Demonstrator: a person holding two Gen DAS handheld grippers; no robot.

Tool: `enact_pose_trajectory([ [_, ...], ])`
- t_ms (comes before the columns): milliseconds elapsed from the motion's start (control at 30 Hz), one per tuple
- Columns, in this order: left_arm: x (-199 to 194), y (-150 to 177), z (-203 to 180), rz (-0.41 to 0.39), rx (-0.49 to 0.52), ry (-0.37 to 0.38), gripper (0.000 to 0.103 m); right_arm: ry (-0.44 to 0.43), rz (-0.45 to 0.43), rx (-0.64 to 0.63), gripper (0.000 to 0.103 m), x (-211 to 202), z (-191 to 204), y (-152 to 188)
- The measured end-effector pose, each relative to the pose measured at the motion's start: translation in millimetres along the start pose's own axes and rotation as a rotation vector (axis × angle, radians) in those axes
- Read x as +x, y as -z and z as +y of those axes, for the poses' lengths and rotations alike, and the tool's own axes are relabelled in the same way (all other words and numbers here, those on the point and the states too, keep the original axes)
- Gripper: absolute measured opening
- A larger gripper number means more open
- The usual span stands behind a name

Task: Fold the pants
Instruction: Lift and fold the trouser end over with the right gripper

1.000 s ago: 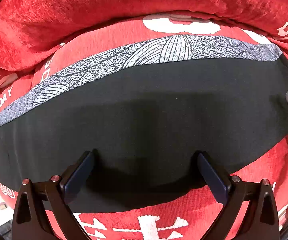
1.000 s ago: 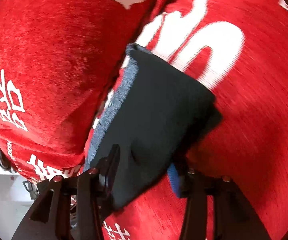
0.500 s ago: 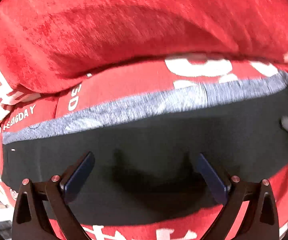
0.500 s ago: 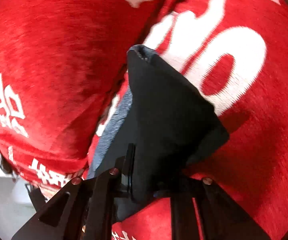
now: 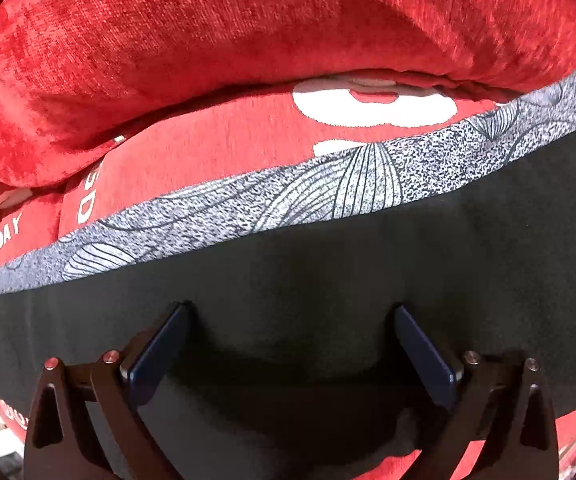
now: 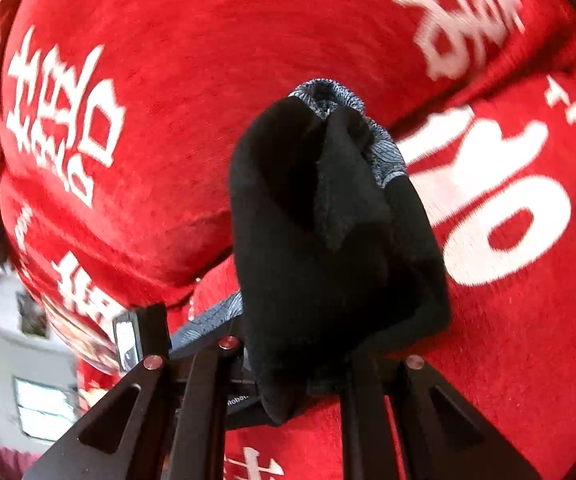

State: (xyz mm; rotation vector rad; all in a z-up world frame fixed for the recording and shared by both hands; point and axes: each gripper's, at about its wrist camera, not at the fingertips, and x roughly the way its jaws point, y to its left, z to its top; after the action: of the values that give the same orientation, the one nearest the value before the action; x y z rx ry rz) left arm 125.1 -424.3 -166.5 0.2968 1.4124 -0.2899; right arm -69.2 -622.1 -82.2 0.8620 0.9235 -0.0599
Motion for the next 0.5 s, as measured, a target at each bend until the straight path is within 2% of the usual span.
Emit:
enact_pose_trajectory([
  [133, -24, 7, 28, -0.051, -0.024, 0.061, 0.103, 0.081, -0.008, -0.131, 0.015, -5, 40, 6],
  [267, -51, 18, 72, -0.1, -0.025, 0.077, 0.103, 0.183, -0.012, -0.26, 0.015, -3, 88, 21],
  [433, -71, 33, 145, -0.12, -0.044, 0.059, 0.103, 0.284, -0.023, -0.408, 0.015, 14, 153, 53],
  [500, -74, 41, 177, -0.114, -0.072, 0.034, 0.103, 0.338, -0.004, -0.49, 0.015, 37, 188, 75],
])
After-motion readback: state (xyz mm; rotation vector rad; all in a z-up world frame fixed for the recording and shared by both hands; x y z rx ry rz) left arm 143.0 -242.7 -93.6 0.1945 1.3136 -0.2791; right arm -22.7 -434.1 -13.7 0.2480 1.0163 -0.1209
